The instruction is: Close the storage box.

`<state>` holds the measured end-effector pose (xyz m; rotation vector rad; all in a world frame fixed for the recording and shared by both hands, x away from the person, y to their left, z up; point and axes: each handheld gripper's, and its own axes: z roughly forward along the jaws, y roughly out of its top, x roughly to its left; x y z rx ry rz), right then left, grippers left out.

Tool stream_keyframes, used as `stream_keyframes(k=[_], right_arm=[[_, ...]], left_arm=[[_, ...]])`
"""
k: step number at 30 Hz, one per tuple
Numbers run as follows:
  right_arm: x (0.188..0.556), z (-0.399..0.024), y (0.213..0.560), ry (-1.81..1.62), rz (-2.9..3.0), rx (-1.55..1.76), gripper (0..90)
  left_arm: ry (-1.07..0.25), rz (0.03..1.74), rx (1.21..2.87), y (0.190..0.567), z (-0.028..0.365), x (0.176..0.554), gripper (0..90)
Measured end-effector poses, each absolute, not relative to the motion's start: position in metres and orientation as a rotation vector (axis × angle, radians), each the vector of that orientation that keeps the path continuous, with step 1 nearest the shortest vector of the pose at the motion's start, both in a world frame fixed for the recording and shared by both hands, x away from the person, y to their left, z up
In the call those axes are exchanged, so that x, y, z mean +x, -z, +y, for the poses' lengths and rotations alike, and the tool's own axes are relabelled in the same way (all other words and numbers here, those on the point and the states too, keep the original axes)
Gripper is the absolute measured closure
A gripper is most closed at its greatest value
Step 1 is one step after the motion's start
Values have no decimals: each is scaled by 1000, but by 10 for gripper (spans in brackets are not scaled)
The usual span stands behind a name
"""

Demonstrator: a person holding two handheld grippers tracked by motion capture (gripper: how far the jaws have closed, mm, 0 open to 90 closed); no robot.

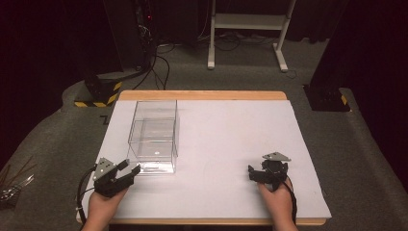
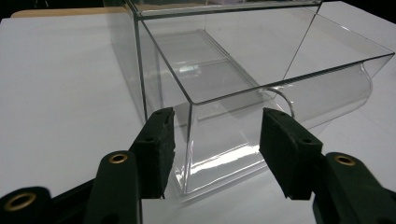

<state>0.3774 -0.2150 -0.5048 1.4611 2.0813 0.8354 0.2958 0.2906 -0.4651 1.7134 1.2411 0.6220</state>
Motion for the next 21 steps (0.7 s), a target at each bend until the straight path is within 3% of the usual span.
stream_keyframes(k=[21], right_arm=[[377, -215, 505, -835, 2082, 1461, 95]], left_arm=[[-642, 1260, 1690, 467, 290, 315, 466]])
